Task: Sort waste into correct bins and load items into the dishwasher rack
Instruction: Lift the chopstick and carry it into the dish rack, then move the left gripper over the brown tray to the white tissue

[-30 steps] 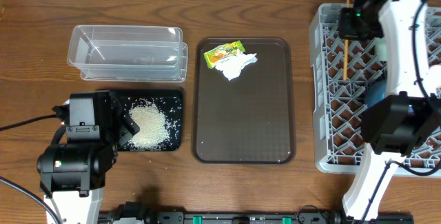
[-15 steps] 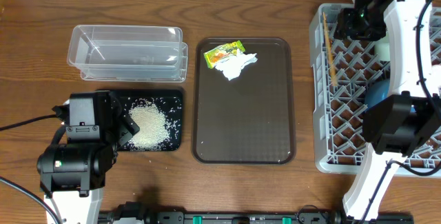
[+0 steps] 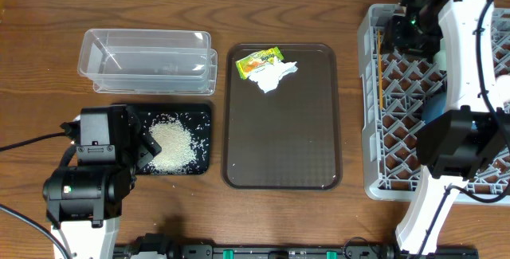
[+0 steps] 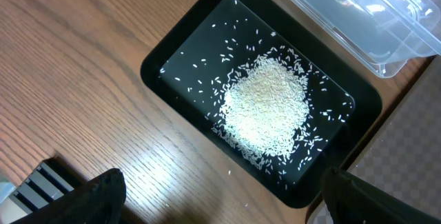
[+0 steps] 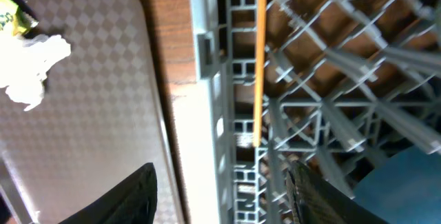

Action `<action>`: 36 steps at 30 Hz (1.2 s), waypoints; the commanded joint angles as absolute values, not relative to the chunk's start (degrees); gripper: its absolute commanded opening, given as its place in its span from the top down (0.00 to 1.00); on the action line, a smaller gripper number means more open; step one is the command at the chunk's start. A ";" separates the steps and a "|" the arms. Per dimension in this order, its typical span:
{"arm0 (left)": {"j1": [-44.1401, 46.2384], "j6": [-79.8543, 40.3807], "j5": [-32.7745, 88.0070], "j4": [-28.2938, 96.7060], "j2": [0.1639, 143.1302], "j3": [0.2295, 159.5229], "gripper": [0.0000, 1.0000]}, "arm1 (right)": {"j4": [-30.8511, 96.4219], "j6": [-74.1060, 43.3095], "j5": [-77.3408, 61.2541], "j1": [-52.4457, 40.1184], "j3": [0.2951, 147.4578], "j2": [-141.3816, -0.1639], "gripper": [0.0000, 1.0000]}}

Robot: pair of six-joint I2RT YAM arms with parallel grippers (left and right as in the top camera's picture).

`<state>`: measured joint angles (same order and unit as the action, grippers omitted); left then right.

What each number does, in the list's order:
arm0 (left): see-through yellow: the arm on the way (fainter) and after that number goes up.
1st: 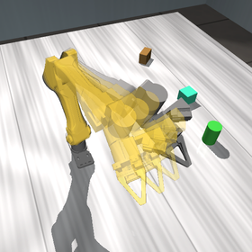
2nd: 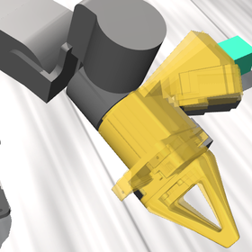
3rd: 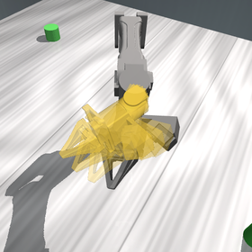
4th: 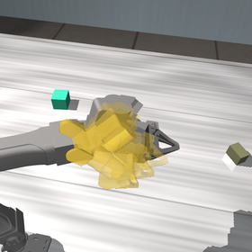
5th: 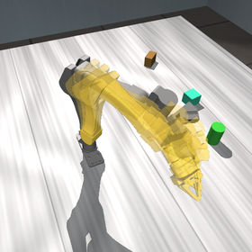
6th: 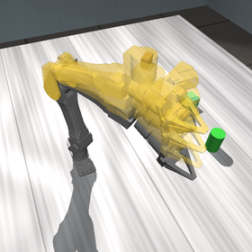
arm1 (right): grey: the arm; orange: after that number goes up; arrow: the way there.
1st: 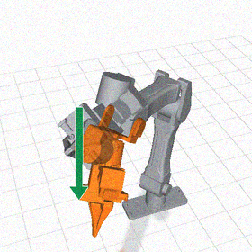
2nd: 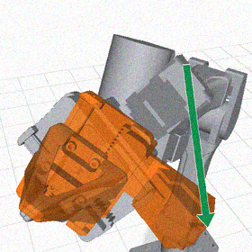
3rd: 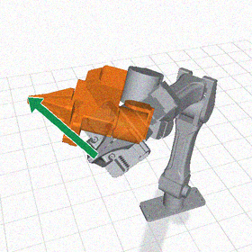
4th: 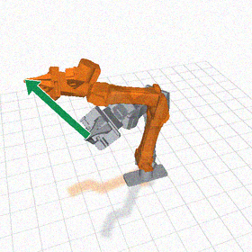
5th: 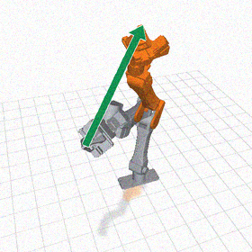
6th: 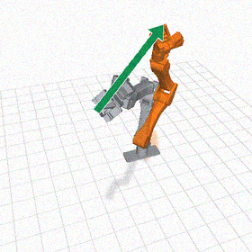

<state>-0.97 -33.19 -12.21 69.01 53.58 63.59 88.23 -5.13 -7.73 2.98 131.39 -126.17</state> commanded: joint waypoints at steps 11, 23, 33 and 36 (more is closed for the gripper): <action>-1.21 -33.12 -12.91 69.21 53.58 64.36 0.07 | 94.72 -16.86 2.52 11.07 131.09 -115.90 0.01; -1.21 -33.12 -12.91 69.21 53.58 64.36 0.07 | 96.42 -21.63 -0.25 24.71 131.09 -115.98 0.01; -1.21 -33.10 -12.93 69.21 53.58 64.36 0.07 | 96.42 -21.63 -0.25 26.94 131.09 -115.98 0.01; -1.21 -33.41 -12.51 69.19 53.58 64.36 0.07 | 96.42 -21.63 -0.25 26.94 131.09 -115.98 0.01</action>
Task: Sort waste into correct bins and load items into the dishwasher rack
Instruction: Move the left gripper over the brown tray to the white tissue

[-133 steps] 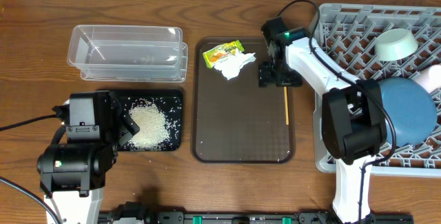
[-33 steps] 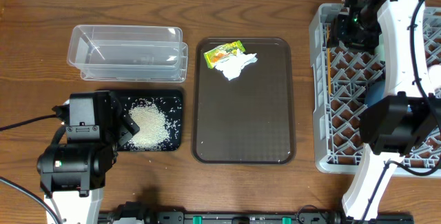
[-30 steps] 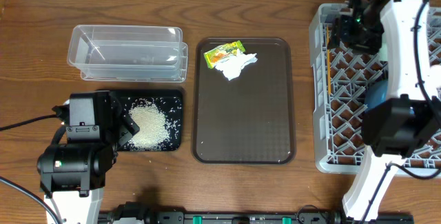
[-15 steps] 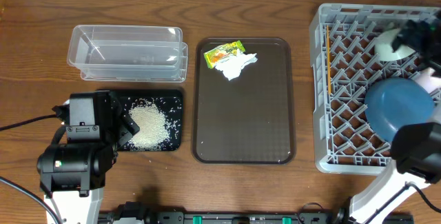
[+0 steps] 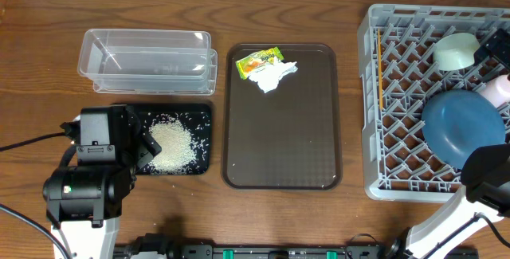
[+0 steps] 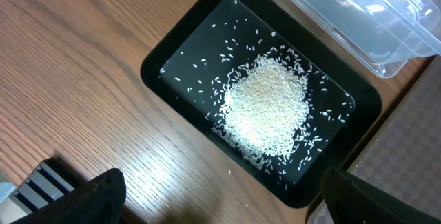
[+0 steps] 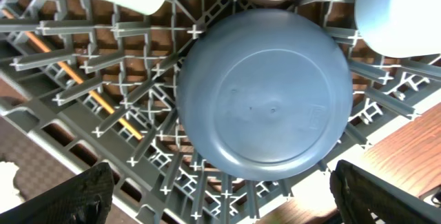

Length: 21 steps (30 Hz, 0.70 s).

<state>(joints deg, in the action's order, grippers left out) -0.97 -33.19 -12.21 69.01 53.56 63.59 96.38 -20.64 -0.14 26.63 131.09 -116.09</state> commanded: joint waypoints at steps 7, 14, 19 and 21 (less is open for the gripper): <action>-1.21 -37.28 21.26 70.37 53.58 64.36 0.07 | 96.42 -21.63 -0.25 26.94 131.09 -115.98 0.01; -0.54 -35.11 39.24 65.45 53.58 64.36 0.07 | 96.44 -21.63 -0.25 26.94 131.09 -115.98 0.01; 5.17 -32.95 42.24 57.78 56.18 66.43 0.07 | 96.42 -21.63 -0.25 26.94 131.09 -115.98 0.01; 8.64 -31.46 39.72 58.52 59.66 69.32 0.07 | 96.42 -21.63 -0.25 26.94 131.09 -115.98 0.01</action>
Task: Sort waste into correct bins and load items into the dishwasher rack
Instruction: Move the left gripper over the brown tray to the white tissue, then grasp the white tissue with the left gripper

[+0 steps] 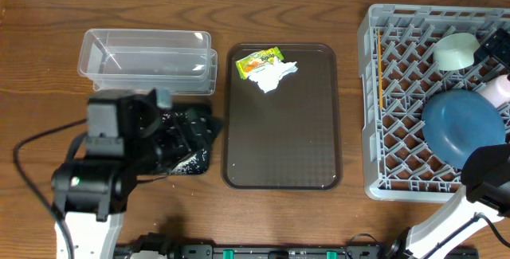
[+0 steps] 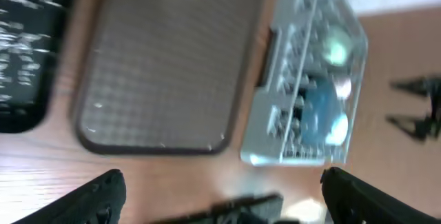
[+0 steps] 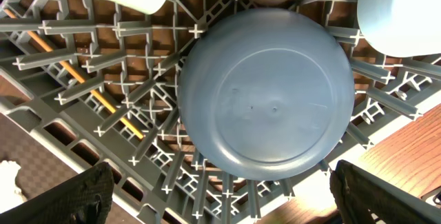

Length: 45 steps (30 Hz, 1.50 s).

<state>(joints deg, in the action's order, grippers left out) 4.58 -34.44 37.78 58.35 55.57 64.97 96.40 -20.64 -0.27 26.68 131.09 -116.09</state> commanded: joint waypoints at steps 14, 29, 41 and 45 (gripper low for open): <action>28.38 -22.09 -0.01 60.29 92.99 93.93 0.07 | 96.42 -21.63 -0.25 26.94 131.09 -115.98 0.01; 28.95 -19.51 -0.49 36.67 111.28 93.93 0.15 | 96.42 -21.63 -0.25 26.94 131.09 -115.98 0.01; 29.95 -13.30 -0.49 27.94 122.19 93.93 0.15 | 96.42 -21.63 -0.25 26.94 131.09 -115.98 0.01; 30.48 -8.82 -0.51 27.51 124.33 93.93 0.16 | 96.44 -21.63 -0.25 26.94 131.09 -115.98 0.01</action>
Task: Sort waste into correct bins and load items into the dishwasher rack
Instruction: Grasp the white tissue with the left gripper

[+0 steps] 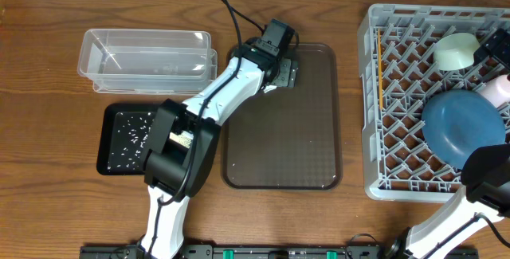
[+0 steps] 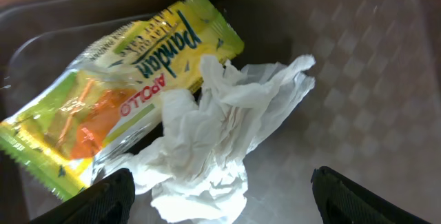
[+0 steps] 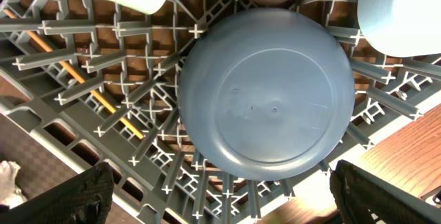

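A yellow-green snack wrapper (image 2: 138, 79) and a crumpled white tissue (image 2: 220, 134) lie together at the far left corner of the brown tray (image 1: 303, 131). My left gripper (image 2: 220, 209) hangs open just above them, one finger on each side of the tissue. The grey dishwasher rack (image 1: 374, 100) holds an upturned blue bowl (image 3: 265, 93), a pale green cup (image 1: 456, 50), a pink cup (image 1: 498, 92) and an orange chopstick (image 1: 381, 76). My right gripper (image 3: 220, 203) is open above the blue bowl, holding nothing.
A clear plastic bin (image 1: 147, 60) stands at the far left. A black tray (image 1: 119, 139) with scattered rice sits in front of it, partly hidden by my left arm, which stretches from the near edge across to the brown tray.
My left arm was low over the black rice tray; now it reaches to the brown tray's far left corner, open over wrapper and tissue. The right arm has not moved.
At first my left gripper hung over the rice tray and my right gripper was at the rack's far left by the orange chopstick. Then the right gripper was above the blue bowl, where it stays. The left arm has since turned and now hovers over the wrapper.
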Action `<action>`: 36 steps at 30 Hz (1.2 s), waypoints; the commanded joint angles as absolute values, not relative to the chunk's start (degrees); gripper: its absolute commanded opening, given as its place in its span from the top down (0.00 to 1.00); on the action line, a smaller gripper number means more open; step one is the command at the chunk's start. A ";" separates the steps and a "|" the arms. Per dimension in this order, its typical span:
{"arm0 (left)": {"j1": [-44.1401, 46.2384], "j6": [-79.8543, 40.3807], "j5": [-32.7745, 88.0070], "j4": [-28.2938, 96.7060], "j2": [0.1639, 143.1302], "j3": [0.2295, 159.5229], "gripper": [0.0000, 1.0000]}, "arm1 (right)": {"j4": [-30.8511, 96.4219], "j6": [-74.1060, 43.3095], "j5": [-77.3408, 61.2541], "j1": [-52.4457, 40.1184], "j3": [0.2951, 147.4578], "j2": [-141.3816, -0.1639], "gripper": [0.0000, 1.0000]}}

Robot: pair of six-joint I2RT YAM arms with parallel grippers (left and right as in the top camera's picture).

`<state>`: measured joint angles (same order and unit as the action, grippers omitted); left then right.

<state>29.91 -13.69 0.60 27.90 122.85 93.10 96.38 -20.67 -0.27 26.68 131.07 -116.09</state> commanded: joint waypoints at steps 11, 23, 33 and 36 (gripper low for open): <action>30.68 -7.27 -0.73 26.55 127.46 93.93 0.20 | 96.44 -21.63 -0.25 26.94 131.09 -115.98 0.01; 30.96 -7.35 -0.69 26.92 126.78 93.93 0.76 | 96.44 -21.63 -0.25 26.94 131.09 -115.98 0.01; 31.92 -8.12 -1.67 27.35 118.41 93.93 0.94 | 96.42 -21.63 -0.25 26.94 131.09 -115.98 0.01; 30.94 -11.75 -8.25 27.35 114.98 93.93 0.94 | 96.42 -21.63 -0.25 26.94 131.09 -115.98 0.01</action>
